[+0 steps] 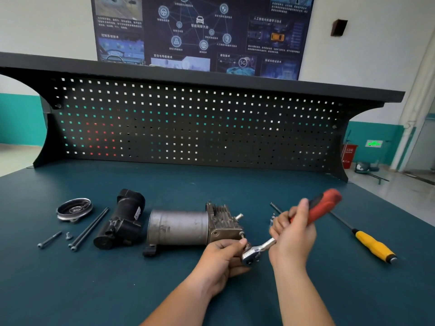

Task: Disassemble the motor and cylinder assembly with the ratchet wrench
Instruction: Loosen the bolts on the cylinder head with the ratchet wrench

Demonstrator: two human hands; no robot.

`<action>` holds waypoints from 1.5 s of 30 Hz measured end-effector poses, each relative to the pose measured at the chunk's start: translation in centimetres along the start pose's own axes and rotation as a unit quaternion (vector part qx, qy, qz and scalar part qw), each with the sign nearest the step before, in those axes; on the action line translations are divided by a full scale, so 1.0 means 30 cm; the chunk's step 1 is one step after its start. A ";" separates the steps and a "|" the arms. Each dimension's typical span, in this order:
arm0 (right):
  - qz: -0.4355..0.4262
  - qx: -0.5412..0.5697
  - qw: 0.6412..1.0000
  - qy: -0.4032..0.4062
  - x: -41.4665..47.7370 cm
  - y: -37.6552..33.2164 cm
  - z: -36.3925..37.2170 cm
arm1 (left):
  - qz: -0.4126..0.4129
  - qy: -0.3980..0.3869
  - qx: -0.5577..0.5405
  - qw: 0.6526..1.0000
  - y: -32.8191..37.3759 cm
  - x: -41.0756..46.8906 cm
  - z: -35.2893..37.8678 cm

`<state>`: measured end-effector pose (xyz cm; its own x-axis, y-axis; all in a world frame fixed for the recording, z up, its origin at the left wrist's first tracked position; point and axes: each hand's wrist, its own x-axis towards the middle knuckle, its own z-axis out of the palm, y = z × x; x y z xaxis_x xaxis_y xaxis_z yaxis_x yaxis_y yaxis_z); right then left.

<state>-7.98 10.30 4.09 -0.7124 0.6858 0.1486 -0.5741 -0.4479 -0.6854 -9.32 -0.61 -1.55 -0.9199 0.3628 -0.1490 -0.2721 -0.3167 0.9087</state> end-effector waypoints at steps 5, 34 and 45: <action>-0.047 -0.130 0.982 -0.128 -0.024 0.006 0.057 | 0.038 0.029 0.058 0.997 -0.003 -0.003 -0.010; 0.124 0.147 0.967 0.166 0.012 0.048 -0.110 | 0.049 0.017 0.052 0.997 -0.022 0.025 -0.022; -0.003 -0.130 0.983 -0.128 0.027 0.003 0.086 | 0.035 0.002 0.018 0.999 -0.025 0.020 -0.007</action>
<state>-9.65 9.34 5.99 -0.8067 0.5068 0.3039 -0.4795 -0.2608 -0.8379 -9.72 -0.34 -2.41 -0.9373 0.3375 -0.0864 -0.1971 -0.3090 0.9304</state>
